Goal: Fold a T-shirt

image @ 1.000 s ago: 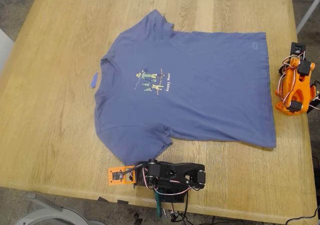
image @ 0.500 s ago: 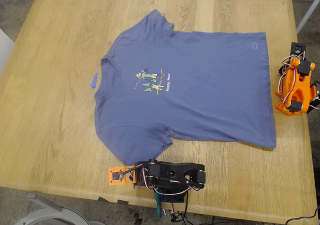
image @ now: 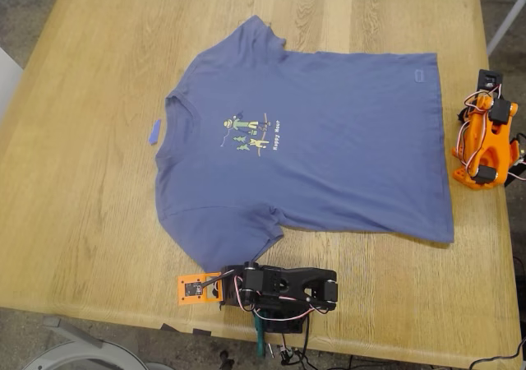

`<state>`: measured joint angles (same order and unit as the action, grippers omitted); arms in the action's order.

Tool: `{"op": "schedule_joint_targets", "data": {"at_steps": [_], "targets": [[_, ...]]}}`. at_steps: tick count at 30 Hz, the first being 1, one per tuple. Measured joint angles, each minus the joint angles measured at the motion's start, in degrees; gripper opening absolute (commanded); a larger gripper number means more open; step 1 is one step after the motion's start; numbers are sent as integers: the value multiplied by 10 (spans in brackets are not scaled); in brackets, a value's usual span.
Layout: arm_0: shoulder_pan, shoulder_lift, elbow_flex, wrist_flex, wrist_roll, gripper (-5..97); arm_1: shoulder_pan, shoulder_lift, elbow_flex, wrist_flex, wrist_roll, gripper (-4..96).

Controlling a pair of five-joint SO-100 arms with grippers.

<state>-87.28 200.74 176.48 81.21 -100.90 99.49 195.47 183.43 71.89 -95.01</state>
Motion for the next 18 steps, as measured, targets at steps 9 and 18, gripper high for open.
{"op": "schedule_joint_targets", "data": {"at_steps": [9,18], "targets": [[17,0,-1,0,-35,0,54,1,0,0,0,63],[36,0,-1,8,73,0,142,1,0,0,0,76]]}}
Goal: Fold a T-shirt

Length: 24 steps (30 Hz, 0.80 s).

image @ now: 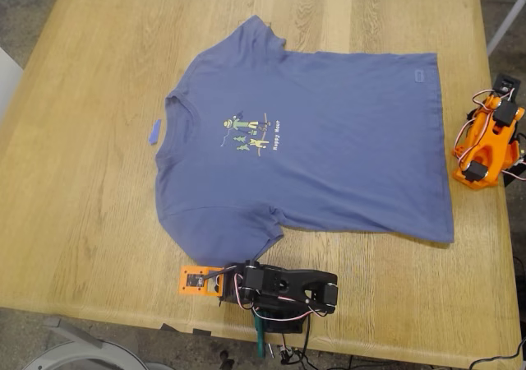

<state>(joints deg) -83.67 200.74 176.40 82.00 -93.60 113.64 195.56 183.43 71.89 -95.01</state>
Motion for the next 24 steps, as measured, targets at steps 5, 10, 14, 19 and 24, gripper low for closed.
{"op": "schedule_joint_targets", "data": {"at_steps": [5,10,14,19,24], "targets": [[9,0,0,-6,4,-1,21,0,0,0,-1,178],[41,0,1,-78,4,-1,21,0,0,0,-2,180],[71,0,1,-159,0,-1,16,0,0,0,11,187],[91,0,1,-260,27,0,-12,-5,0,-57,35,146],[92,0,1,-339,25,3,-69,-6,-11,-99,47,138]]}}
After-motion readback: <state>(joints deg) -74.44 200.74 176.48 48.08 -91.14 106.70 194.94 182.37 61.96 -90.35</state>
